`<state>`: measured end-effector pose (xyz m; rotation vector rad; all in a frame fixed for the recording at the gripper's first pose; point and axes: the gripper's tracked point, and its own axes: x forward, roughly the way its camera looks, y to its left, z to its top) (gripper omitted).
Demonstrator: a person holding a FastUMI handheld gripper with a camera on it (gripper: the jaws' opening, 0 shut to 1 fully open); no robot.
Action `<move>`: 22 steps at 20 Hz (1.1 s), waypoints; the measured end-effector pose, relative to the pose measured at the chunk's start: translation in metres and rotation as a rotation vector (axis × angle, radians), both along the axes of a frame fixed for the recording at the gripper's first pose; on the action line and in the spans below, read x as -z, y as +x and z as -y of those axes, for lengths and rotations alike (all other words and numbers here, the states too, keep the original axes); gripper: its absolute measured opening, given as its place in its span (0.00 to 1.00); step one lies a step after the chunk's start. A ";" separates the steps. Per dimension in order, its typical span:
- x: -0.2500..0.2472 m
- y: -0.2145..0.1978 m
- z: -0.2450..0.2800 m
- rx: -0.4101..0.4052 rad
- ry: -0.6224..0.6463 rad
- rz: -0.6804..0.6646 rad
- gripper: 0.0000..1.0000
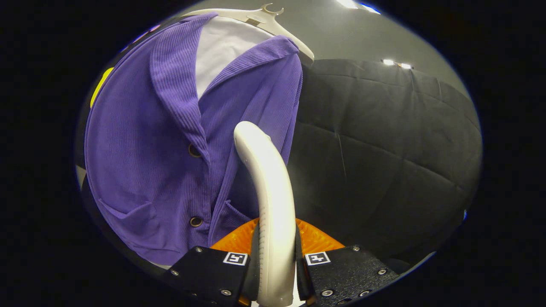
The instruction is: Iron the clothes twice with a garment steamer, once on the left side and once on the right side.
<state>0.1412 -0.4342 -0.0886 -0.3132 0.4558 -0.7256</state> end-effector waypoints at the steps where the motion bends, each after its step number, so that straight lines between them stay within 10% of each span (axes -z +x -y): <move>1: 0.005 -0.003 0.000 -0.005 -0.002 -0.014 0.34; 22: 0.054 -0.016 0.009 -0.015 -0.065 -0.250 0.35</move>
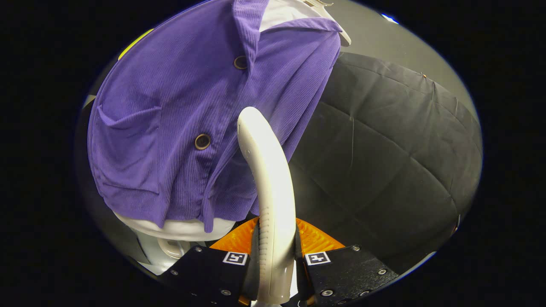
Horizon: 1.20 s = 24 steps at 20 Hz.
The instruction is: Iron the clothes twice with a garment steamer, once on the left side and once on the right side.
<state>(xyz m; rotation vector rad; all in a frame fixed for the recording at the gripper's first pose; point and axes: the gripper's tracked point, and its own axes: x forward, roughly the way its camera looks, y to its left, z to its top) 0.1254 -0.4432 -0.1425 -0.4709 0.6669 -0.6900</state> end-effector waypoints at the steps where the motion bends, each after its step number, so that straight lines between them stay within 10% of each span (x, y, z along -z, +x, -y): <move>1: 0.001 0.000 0.001 -0.002 0.004 -0.012 0.35; 16: 0.004 -0.003 0.003 -0.041 0.287 -0.106 0.35; 24: -0.007 0.004 -0.010 -0.201 0.404 -0.086 0.35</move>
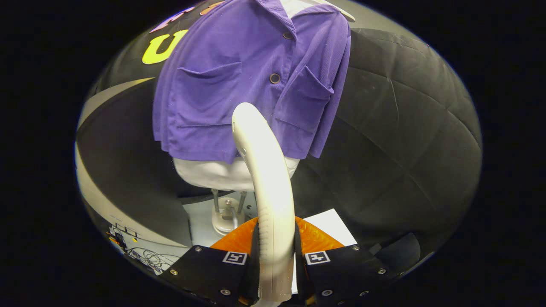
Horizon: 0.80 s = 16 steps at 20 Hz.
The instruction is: Iron the clothes twice with a garment steamer, once on the left side and once on the right side.
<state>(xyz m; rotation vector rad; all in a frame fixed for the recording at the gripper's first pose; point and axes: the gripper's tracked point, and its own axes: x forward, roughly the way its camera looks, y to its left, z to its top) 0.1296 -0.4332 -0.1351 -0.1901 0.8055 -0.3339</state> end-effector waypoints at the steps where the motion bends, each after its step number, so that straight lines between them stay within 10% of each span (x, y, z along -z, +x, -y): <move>1: -0.001 0.003 -0.002 -0.031 0.012 0.012 0.35; 8: -0.042 0.028 -0.025 -0.266 0.089 0.116 0.35; 16: -0.142 0.044 -0.082 -0.283 0.083 0.339 0.35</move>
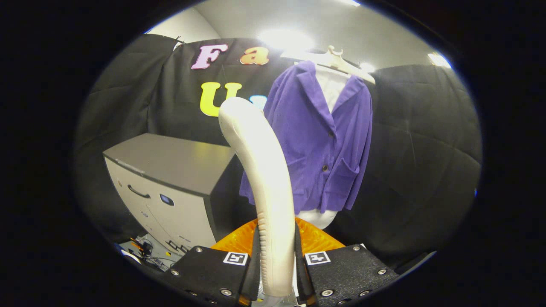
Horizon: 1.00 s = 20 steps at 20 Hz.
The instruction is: Iron the clothes twice with a garment steamer, once on the left side and once on the right side.
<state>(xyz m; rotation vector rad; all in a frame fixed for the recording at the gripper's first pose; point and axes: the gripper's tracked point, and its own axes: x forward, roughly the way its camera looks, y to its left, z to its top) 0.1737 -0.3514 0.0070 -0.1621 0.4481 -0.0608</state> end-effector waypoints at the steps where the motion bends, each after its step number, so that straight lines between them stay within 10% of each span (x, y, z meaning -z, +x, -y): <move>1: -0.014 -0.002 -0.015 0.014 -0.002 0.022 0.35; 20: -0.097 0.001 -0.174 0.015 0.107 0.222 0.34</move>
